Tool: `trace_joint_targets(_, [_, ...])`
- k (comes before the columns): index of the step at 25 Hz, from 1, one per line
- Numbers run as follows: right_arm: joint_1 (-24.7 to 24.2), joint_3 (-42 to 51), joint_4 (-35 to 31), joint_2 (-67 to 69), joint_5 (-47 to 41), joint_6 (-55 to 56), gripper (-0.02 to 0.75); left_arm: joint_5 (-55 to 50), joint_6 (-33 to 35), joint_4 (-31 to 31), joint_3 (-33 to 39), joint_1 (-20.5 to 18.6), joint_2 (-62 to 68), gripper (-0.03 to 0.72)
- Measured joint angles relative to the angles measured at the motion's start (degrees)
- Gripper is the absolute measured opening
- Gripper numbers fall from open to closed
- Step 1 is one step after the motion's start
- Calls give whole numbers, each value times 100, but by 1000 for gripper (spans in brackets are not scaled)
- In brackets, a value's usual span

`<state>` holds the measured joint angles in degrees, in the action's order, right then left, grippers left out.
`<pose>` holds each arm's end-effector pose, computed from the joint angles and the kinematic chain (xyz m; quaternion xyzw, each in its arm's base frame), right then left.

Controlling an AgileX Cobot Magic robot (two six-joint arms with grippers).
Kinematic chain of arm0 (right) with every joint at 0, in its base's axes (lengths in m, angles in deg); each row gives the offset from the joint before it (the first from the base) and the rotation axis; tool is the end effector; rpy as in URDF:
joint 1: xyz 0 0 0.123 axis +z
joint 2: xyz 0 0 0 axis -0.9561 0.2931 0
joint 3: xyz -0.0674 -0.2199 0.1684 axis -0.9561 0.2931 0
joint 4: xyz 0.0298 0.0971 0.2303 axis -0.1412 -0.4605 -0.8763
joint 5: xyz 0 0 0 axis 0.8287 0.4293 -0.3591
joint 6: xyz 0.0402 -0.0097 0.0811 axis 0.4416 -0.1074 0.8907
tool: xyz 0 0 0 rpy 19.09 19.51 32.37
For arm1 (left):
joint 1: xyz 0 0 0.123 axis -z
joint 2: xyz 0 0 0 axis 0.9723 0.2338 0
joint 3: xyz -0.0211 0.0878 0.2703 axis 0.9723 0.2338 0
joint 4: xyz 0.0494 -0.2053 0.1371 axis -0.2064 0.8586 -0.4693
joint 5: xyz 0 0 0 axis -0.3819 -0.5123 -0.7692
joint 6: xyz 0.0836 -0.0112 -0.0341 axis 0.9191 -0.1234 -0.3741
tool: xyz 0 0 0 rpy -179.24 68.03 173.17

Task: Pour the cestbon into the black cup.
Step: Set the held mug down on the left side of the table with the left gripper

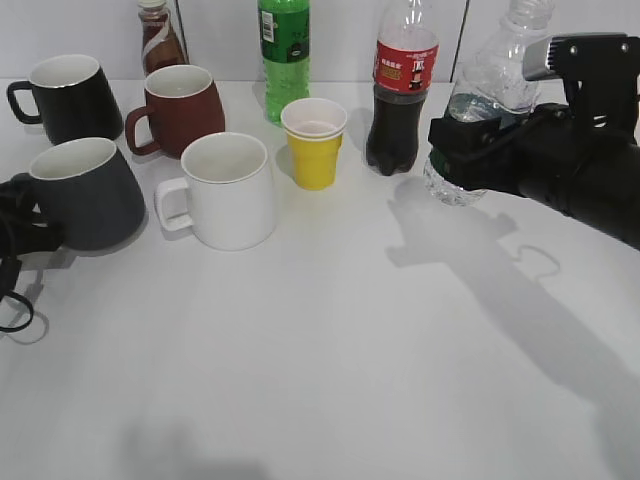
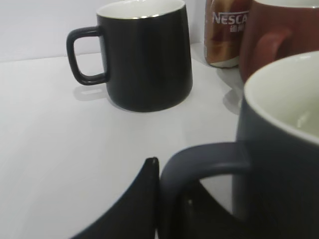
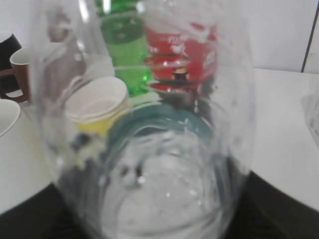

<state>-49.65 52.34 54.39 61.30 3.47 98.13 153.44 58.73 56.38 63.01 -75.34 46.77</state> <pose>0.2697 0.1231 0.2018 -0.1229 0.7653 0.1987 0.5998 0.2814 -0.0119 0.1107 0.0552 0.7723 -0.0121 0.6328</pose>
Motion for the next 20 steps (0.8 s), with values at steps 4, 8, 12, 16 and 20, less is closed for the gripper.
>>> trace_joint_targets(4, [0, 0, 0, 0, 0, 0, 435, -19, -6, -130, 23, 0, 0, 106])
trace_joint_targets(8, [0, 0, 0, 0, 0, 0, 435, -45, -6, -218, 40, 0, 0, 189])
trace_joint_targets(12, [0, 0, 0, 0, 0, 0, 435, 5, -6, -193, 145, 0, -17, 230])
trace_joint_targets(16, [0, 0, 0, 0, 0, 0, 435, -37, -6, -193, 237, 0, -134, 238])
trace_joint_targets(20, [0, 0, 0, 0, 1, 0, 435, -73, -6, -200, 334, 0, -345, 238])
